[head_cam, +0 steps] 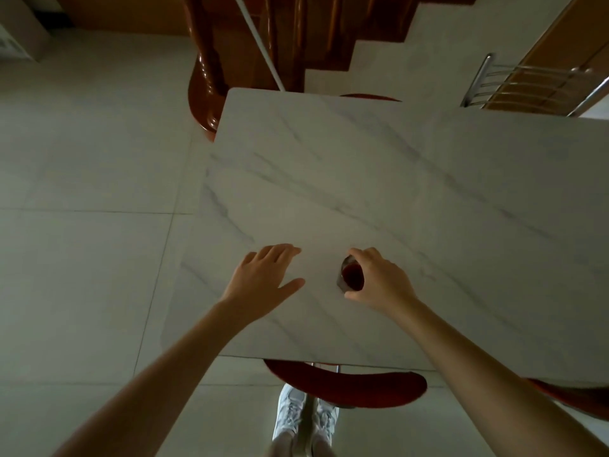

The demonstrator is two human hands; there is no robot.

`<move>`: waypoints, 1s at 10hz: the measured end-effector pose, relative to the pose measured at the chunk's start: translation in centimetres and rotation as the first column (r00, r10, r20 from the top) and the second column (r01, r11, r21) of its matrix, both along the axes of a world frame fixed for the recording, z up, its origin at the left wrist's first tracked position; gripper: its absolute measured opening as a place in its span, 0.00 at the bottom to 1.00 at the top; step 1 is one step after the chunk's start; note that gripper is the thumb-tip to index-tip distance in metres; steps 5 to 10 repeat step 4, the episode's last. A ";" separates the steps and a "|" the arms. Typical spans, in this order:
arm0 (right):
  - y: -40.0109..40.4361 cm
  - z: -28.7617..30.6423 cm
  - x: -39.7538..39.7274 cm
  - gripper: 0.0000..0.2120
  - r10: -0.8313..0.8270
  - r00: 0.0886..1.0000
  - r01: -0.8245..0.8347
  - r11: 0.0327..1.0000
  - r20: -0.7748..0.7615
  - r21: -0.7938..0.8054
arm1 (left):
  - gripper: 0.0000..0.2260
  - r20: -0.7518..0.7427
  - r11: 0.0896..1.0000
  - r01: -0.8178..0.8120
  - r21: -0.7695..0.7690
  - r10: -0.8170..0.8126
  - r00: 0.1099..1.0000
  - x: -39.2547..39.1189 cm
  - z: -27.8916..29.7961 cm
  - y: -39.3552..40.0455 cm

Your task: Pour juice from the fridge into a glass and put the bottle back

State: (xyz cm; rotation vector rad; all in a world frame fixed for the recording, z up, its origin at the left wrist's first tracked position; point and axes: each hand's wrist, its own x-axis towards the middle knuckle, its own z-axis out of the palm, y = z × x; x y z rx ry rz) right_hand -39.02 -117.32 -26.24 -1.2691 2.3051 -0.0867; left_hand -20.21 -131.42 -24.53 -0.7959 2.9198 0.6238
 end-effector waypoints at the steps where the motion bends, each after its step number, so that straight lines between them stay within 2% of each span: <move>1: -0.2 -0.3 -0.2 0.37 -0.008 1.000 0.008 1.000 0.006 -0.016 | 0.26 0.004 1.000 -0.010 -0.004 0.010 1.000 -0.2 -0.2 -0.2; 2: -0.3 -0.7 -0.2 0.40 0.001 1.000 -0.001 1.000 -0.003 0.006 | 0.26 0.008 1.000 -0.010 -0.001 0.010 1.000 -0.5 -0.6 -0.1; 4: -0.4 1.2 -0.5 0.53 0.056 0.997 -0.061 0.993 0.062 0.097 | 0.26 -0.006 1.000 -0.008 -0.028 0.008 1.000 -0.9 0.5 0.2; 10: -0.4 1.2 -0.5 0.53 0.056 0.997 -0.061 0.993 0.062 0.097 | 0.26 -0.006 1.000 -0.008 -0.028 0.008 1.000 -0.9 0.5 0.2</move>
